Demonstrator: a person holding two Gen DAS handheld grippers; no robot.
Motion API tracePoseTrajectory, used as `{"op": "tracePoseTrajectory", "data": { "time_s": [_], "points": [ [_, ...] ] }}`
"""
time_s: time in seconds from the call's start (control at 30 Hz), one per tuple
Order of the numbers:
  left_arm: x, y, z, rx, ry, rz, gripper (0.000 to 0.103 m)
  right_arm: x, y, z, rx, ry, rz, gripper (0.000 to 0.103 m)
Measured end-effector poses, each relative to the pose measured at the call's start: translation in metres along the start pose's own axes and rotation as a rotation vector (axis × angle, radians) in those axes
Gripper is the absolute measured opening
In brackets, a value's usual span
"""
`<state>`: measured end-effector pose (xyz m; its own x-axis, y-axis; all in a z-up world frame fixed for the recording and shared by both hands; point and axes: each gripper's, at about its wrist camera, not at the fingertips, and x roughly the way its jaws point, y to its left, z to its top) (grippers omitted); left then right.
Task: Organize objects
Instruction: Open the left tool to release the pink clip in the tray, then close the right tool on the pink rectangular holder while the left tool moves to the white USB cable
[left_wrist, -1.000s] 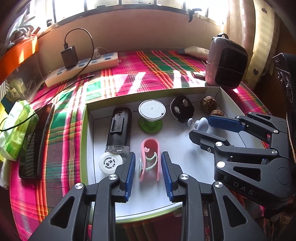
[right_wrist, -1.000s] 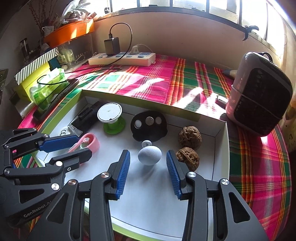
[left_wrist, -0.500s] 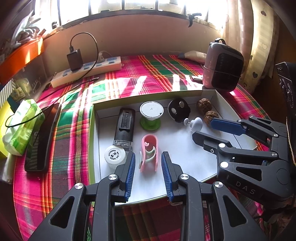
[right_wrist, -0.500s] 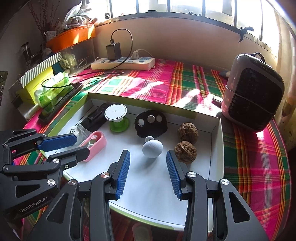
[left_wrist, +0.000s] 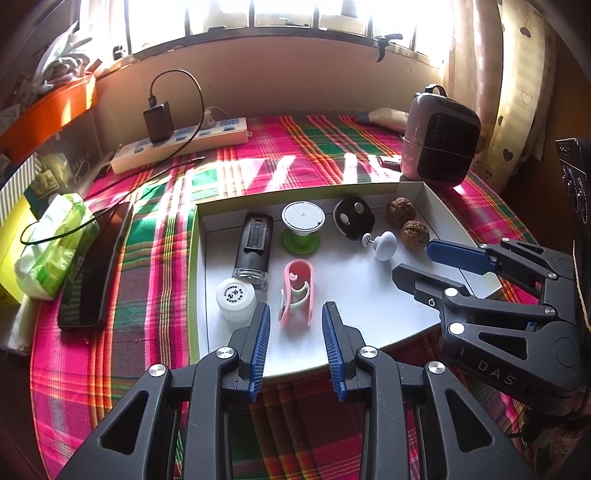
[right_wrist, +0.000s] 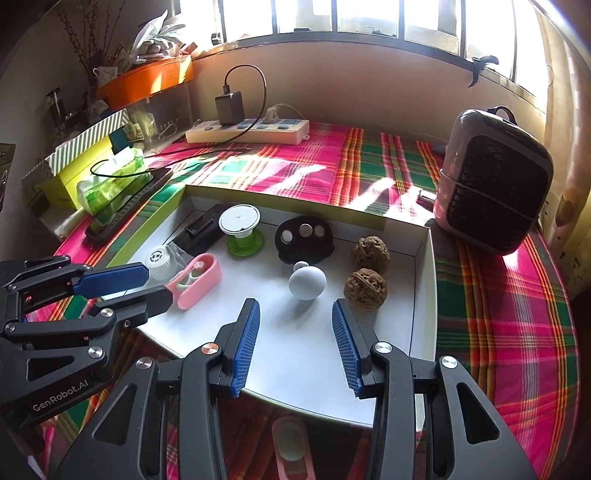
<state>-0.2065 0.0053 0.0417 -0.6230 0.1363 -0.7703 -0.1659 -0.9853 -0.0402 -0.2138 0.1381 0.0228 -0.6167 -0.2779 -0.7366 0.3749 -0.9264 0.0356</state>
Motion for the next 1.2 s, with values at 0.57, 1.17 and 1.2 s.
{"op": "tracePoseTrajectory", "data": {
  "time_s": [0.57, 1.17, 1.2],
  "points": [
    [-0.031, 0.007, -0.025, -0.039, -0.054, -0.016, 0.027, -0.045, -0.002, -0.026, 0.015, -0.06, 0.012, 0.042],
    [-0.034, -0.003, -0.054, -0.038, -0.033, -0.1, 0.027, -0.048, 0.0, -0.06, 0.031, -0.023, 0.009, 0.042],
    [-0.033, -0.003, -0.055, -0.04, -0.028, -0.104, 0.027, -0.046, 0.0, -0.062, 0.031, -0.016, 0.011, 0.042]
  ]
}}
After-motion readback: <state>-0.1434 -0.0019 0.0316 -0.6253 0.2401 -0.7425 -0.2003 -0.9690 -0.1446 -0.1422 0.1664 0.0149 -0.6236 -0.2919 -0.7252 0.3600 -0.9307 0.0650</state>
